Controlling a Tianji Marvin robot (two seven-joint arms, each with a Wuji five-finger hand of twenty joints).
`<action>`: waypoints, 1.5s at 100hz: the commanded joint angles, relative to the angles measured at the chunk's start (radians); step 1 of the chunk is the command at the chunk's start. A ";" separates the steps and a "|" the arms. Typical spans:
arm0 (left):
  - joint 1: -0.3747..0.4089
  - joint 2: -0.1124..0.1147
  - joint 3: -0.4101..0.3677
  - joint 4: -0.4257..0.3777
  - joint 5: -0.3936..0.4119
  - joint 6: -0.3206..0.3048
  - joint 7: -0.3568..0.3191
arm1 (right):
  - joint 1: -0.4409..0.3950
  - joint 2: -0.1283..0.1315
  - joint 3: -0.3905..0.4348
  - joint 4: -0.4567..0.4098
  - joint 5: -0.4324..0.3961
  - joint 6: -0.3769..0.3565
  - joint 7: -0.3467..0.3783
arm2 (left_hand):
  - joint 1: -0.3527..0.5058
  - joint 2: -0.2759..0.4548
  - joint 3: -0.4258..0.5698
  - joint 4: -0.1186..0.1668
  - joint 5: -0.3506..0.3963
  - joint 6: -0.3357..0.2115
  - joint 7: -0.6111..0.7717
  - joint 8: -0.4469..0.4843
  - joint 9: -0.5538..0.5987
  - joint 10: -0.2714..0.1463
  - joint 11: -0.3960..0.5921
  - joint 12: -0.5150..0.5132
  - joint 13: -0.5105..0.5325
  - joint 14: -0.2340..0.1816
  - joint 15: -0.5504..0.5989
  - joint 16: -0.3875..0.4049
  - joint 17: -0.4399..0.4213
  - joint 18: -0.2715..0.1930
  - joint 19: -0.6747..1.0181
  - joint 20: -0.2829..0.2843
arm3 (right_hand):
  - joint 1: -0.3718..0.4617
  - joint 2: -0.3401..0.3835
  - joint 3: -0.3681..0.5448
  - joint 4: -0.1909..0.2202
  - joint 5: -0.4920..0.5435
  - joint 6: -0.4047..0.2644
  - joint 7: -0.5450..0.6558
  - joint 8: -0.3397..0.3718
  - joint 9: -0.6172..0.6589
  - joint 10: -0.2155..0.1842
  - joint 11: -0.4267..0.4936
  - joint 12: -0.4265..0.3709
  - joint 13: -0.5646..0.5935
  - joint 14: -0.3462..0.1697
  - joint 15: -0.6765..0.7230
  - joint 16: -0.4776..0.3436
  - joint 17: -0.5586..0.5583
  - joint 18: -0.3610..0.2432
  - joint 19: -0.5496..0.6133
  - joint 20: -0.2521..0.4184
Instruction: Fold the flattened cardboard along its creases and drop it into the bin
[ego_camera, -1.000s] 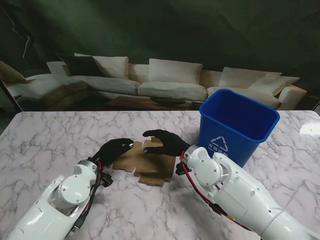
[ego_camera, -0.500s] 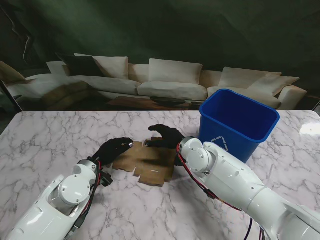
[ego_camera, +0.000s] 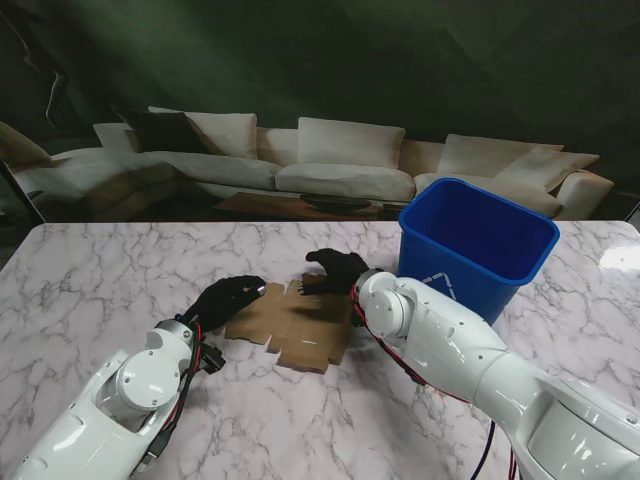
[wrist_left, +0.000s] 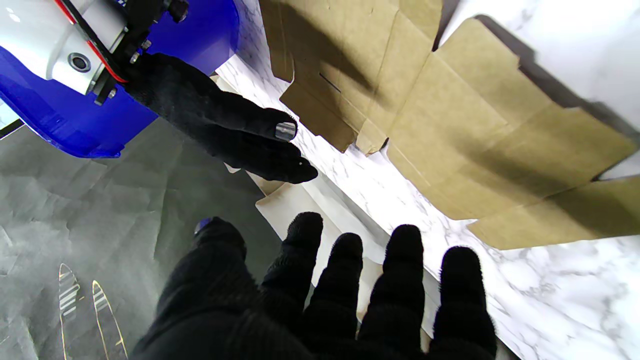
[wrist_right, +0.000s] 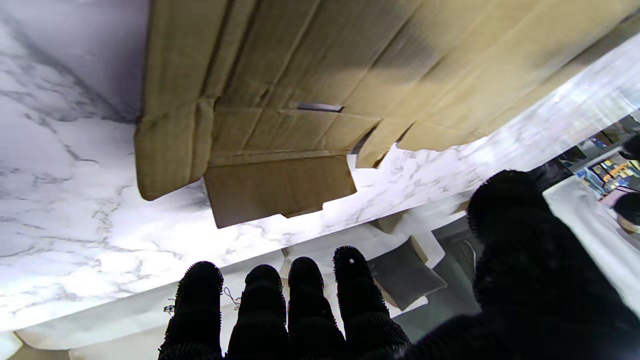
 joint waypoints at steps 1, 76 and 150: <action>-0.001 -0.002 0.004 -0.002 -0.002 -0.001 -0.016 | 0.011 -0.013 -0.009 0.016 -0.006 0.012 -0.002 | -0.017 0.048 -0.005 0.027 0.011 -0.017 0.001 0.000 0.024 -0.005 0.008 0.011 0.008 -0.003 -0.004 -0.001 -0.006 0.016 -0.012 0.008 | -0.062 -0.049 0.054 0.000 -0.023 0.029 -0.041 0.028 -0.035 0.015 -0.009 -0.004 -0.023 0.003 -0.021 -0.004 -0.017 -0.019 0.022 -0.012; -0.009 -0.001 0.016 0.004 -0.002 0.006 -0.021 | 0.076 -0.116 -0.096 0.241 -0.012 0.017 -0.047 | -0.017 0.047 -0.005 0.027 0.011 -0.017 0.001 0.000 0.025 -0.004 0.009 0.012 0.008 -0.004 -0.004 -0.001 -0.006 0.016 -0.012 0.008 | -0.051 -0.074 0.163 -0.015 0.037 0.001 0.060 0.166 -0.035 0.022 0.008 0.004 0.010 0.011 -0.011 0.008 0.011 -0.016 0.076 0.027; -0.013 -0.001 0.021 0.007 -0.003 0.007 -0.022 | 0.065 -0.170 -0.111 0.342 -0.035 -0.046 -0.172 | -0.017 0.047 -0.005 0.027 0.010 -0.018 0.001 0.000 0.025 -0.005 0.009 0.012 0.008 -0.004 -0.004 -0.001 -0.007 0.016 -0.012 0.008 | 0.232 -0.014 0.248 -0.126 0.153 -0.362 0.983 0.252 0.092 -0.019 0.513 0.231 0.196 0.052 0.286 0.188 0.077 0.083 0.206 0.133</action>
